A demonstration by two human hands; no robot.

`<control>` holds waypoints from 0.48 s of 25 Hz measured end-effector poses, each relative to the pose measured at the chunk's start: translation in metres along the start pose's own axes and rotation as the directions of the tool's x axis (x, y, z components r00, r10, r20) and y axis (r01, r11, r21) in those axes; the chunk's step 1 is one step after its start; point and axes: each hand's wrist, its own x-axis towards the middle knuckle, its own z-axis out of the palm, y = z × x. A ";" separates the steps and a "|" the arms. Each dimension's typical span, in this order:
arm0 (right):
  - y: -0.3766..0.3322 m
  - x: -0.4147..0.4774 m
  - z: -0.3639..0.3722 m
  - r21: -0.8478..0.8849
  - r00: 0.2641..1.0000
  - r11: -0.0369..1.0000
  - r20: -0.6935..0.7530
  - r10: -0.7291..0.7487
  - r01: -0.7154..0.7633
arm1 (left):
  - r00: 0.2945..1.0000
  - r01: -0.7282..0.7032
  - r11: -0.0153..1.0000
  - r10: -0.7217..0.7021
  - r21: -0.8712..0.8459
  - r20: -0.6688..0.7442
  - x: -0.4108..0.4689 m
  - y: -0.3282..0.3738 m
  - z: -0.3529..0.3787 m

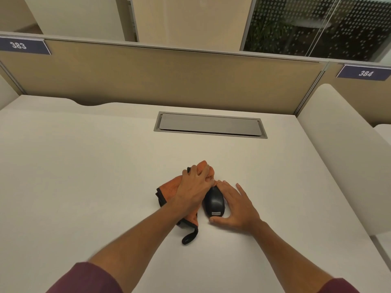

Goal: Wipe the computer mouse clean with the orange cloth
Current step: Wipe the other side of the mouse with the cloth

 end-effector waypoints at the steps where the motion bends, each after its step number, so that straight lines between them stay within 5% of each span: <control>1: 0.000 0.000 0.000 -0.021 1.000 1.000 0.004 -0.003 0.003 | 1.000 -0.028 0.999 0.028 0.024 -0.009 -0.002 -0.003 0.001; 6: 0.001 0.000 0.001 -0.054 1.000 0.999 0.001 -0.006 0.006 | 0.996 -0.083 0.993 0.084 0.081 -0.005 -0.015 -0.025 0.003; 12: 0.001 0.000 0.003 -0.042 1.000 0.999 0.000 -0.001 0.001 | 0.996 0.091 0.995 -0.092 -0.051 -0.022 -0.011 -0.018 0.000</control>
